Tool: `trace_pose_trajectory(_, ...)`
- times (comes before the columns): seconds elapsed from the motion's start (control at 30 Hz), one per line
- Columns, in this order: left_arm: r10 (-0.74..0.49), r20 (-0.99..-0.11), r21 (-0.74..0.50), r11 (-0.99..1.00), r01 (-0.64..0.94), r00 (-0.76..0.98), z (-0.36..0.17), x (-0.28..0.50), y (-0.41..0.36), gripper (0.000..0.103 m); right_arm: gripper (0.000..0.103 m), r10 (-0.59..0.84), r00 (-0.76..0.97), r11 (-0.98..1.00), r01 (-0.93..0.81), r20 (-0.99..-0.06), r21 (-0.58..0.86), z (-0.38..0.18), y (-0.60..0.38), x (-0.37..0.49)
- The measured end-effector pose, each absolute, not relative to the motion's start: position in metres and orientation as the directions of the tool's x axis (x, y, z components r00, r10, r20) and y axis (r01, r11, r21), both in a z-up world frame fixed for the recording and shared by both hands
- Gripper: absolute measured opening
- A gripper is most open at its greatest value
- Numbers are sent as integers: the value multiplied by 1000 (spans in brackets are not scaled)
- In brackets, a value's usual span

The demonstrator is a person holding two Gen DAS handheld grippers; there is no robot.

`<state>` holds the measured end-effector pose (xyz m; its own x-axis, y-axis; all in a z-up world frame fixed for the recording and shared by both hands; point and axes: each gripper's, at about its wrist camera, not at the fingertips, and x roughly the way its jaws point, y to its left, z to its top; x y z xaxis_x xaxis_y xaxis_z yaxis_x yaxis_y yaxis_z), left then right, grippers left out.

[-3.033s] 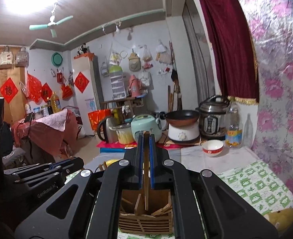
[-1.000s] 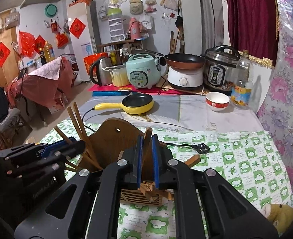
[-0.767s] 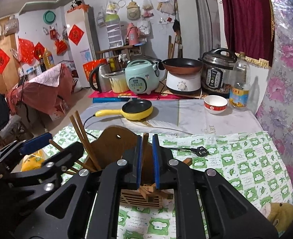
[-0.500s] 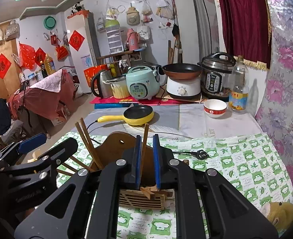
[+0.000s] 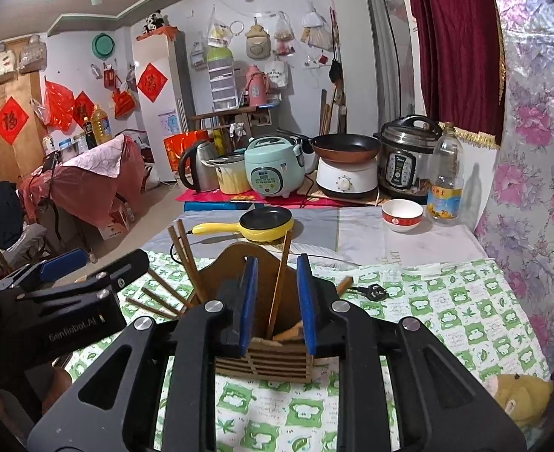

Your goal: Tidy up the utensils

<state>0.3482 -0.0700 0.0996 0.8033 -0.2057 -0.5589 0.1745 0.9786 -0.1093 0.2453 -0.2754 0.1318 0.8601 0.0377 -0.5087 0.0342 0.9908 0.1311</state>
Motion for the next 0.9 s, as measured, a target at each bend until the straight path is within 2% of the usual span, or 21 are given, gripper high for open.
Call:
trace_pose_trajectory(0.2,-174,-516,-71,984,161,839,86,306,-55,97,27,26,878,991,40,-479,127,142,-273,220)
trace_pose_trajectory(0.33,-134,-560,-36,990,137,818,47,294,-48,97,27,9,879,991,56,-476,121,138,-271,209)
trace_pose_trajectory(0.47,-119,-579,-26,991,128,807,32,293,-46,97,40,-34,874,987,105,-485,120,101,-277,185)
trace_pose_trajectory(0.63,-105,-545,-21,993,112,832,30,282,-46,97,40,-64,847,981,150,-528,122,70,-292,180)
trace_pose_trajectory(0.73,-83,-527,-9,996,92,846,32,277,-45,97,41,-57,867,974,158,-495,164,76,-303,172)
trace_pose_trajectory(0.9,-73,-523,-14,997,76,849,34,274,-46,97,53,-122,890,975,189,-439,113,79,-299,155)
